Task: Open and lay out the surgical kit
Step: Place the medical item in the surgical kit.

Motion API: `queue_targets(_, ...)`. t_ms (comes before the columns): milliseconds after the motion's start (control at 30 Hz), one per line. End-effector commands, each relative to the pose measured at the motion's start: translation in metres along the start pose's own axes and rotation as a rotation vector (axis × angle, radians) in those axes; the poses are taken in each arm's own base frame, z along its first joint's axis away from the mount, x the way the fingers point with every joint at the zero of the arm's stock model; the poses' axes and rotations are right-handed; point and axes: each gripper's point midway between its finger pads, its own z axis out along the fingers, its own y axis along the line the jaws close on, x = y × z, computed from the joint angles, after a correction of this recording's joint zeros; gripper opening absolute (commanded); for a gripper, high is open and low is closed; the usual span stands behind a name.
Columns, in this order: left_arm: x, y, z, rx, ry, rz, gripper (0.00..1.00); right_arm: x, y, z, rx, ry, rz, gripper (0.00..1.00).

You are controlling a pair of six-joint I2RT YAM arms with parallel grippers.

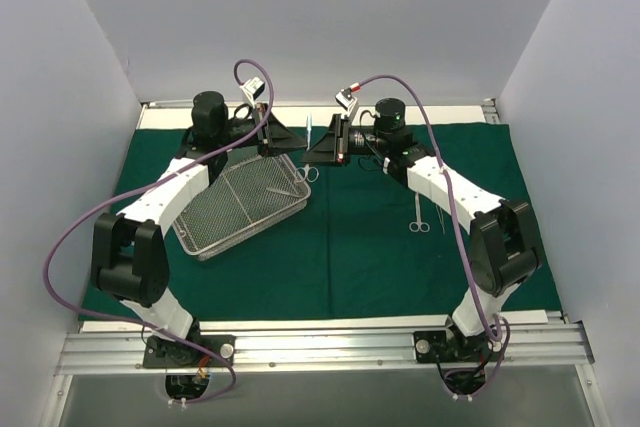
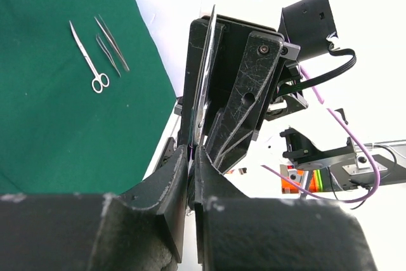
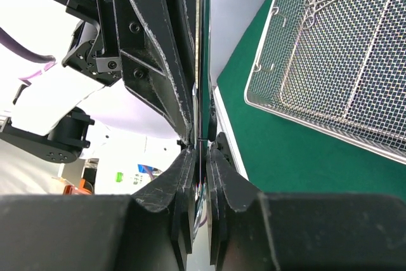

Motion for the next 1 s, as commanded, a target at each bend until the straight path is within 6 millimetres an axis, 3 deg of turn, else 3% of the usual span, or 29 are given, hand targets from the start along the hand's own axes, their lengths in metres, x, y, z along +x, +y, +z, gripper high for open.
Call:
queue_targets(0, 0.000, -0.016, 0.000, 0.043, 0.000, 0.063, 0.09, 0.001, 0.009, 0.000, -0.044, 0.016, -0.040, 0.00)
queue_targets(33, 0.001, -0.013, -0.001, 0.024, -0.002, 0.057, 0.21, 0.001, 0.007, 0.000, -0.032, 0.013, -0.049, 0.00)
queue_targets(100, -0.004, -0.012, -0.004, -0.004, -0.027, 0.074, 0.37, 0.003, -0.001, -0.001, 0.018, 0.027, -0.024, 0.00)
queue_targets(167, -0.004, -0.003, -0.009, -0.062, -0.034, 0.080, 0.48, 0.009, -0.022, -0.007, 0.115, 0.047, 0.000, 0.00)
queue_targets(233, -0.010, 0.007, -0.022, -0.155, -0.073, 0.090, 0.53, 0.006, -0.036, -0.016, 0.198, 0.053, -0.037, 0.00)
queue_targets(267, -0.013, 0.010, -0.028, -0.190, -0.088, 0.090, 0.56, 0.014, -0.059, -0.030, 0.313, 0.073, 0.041, 0.00)
queue_targets(300, -0.021, 0.016, -0.037, -0.244, -0.132, 0.104, 0.56, 0.015, -0.069, -0.038, 0.371, 0.080, 0.043, 0.00)
queue_targets(433, -0.017, 0.039, -0.058, -0.409, -0.119, 0.116, 0.56, 0.021, -0.112, -0.086, 0.630, 0.141, 0.065, 0.00)
queue_targets(467, -0.015, 0.043, -0.060, -0.431, -0.109, 0.113, 0.56, 0.035, -0.126, -0.101, 0.695, 0.197, 0.098, 0.00)
queue_targets(533, -0.011, 0.051, -0.063, -0.472, -0.094, 0.111, 0.56, 0.040, -0.151, -0.130, 0.832, 0.213, 0.116, 0.00)
queue_targets(600, -0.009, 0.054, -0.066, -0.491, -0.092, 0.105, 0.56, 0.057, -0.177, -0.160, 0.985, 0.260, 0.160, 0.00)
queue_targets(667, -0.008, 0.055, -0.067, -0.500, -0.089, 0.107, 0.56, 0.068, -0.192, -0.179, 1.078, 0.287, 0.206, 0.00)
queue_targets(967, -0.002, 0.060, -0.064, -0.484, -0.057, 0.080, 0.56, 0.084, -0.222, -0.184, 1.054, 0.328, 0.254, 0.00)
